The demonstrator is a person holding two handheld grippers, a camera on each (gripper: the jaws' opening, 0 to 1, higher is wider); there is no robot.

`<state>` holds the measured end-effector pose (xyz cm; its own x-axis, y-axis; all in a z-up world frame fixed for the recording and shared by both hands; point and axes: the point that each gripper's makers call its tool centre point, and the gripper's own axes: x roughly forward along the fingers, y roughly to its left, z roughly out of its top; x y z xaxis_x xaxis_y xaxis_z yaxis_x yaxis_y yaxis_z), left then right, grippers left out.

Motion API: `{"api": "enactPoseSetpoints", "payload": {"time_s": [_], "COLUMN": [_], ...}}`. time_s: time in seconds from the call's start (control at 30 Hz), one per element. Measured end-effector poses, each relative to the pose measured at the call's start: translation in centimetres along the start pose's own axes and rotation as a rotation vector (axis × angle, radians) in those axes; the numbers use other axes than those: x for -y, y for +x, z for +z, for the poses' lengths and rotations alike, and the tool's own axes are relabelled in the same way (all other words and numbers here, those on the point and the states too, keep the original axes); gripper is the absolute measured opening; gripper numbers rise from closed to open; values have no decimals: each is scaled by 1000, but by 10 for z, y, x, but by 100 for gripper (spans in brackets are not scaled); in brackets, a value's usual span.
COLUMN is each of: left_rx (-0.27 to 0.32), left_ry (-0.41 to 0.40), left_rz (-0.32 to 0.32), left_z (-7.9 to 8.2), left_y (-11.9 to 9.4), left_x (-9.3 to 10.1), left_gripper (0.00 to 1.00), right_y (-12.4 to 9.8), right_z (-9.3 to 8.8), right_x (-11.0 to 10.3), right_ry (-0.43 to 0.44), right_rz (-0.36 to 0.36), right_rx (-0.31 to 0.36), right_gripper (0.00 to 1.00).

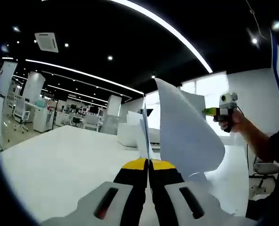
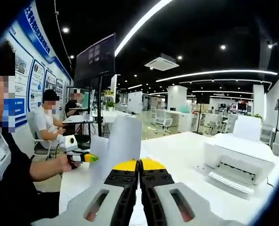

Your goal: Organize the stack of printing papers by aligning and flattening the scattered papers on the table

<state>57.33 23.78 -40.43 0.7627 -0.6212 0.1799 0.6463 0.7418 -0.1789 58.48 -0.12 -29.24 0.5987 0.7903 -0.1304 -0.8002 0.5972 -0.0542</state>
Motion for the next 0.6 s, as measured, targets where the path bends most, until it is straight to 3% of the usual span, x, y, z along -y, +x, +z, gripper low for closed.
{"api": "enactPoseSetpoints", "payload": {"time_s": [0.3, 0.6], "left_rx": [-3, -4], "left_ry": [2, 3], "left_rz": [-2, -1], "left_z": [-1, -1], "left_y": [0, 0], "left_x": [1, 1], "left_gripper": [6, 6], "right_y": [8, 10], "right_z": [-15, -20], "right_x": [10, 17], "right_ry": [-16, -59], "right_rz": [-22, -42], "right_rx": [-31, -49], "right_gripper": [0, 0]}}
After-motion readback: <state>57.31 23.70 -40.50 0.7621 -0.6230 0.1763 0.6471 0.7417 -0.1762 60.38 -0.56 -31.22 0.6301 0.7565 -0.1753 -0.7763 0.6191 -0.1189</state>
